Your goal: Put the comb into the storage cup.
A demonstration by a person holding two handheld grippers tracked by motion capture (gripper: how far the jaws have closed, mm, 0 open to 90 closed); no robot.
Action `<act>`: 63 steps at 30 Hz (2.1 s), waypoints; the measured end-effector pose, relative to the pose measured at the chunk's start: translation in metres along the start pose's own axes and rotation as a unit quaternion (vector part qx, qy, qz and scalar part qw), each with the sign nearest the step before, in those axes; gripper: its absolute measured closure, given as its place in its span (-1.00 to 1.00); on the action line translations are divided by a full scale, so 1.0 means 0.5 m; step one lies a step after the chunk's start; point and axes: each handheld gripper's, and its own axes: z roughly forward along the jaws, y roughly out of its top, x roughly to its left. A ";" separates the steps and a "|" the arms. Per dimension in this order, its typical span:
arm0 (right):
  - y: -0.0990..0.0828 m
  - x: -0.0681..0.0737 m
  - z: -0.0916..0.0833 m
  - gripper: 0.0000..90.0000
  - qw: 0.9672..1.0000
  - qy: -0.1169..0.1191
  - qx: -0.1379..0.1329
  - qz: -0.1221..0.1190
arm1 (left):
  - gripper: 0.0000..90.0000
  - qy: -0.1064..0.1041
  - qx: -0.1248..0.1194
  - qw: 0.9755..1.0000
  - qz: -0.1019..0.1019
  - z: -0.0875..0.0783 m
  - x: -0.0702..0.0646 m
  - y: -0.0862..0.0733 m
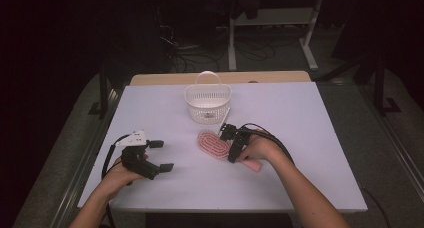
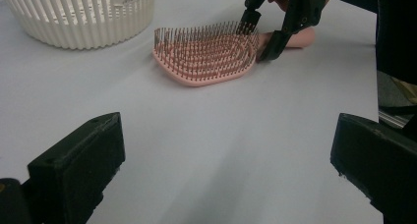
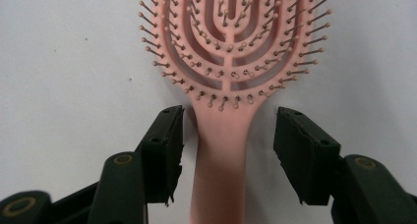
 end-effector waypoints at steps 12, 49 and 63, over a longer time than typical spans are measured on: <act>0.006 0.002 0.001 0.11 1.000 -0.009 0.002 -0.009 | -1.00 0.000 0.000 1.000 -0.001 0.000 0.000 0.000; 0.017 0.005 0.001 0.44 1.000 -0.017 0.021 -0.014 | -1.00 -0.001 0.001 1.000 0.001 0.001 -0.002 0.001; 0.019 0.006 0.001 0.49 0.999 -0.020 0.025 -0.014 | -1.00 -0.002 0.001 1.000 0.002 0.001 -0.002 0.001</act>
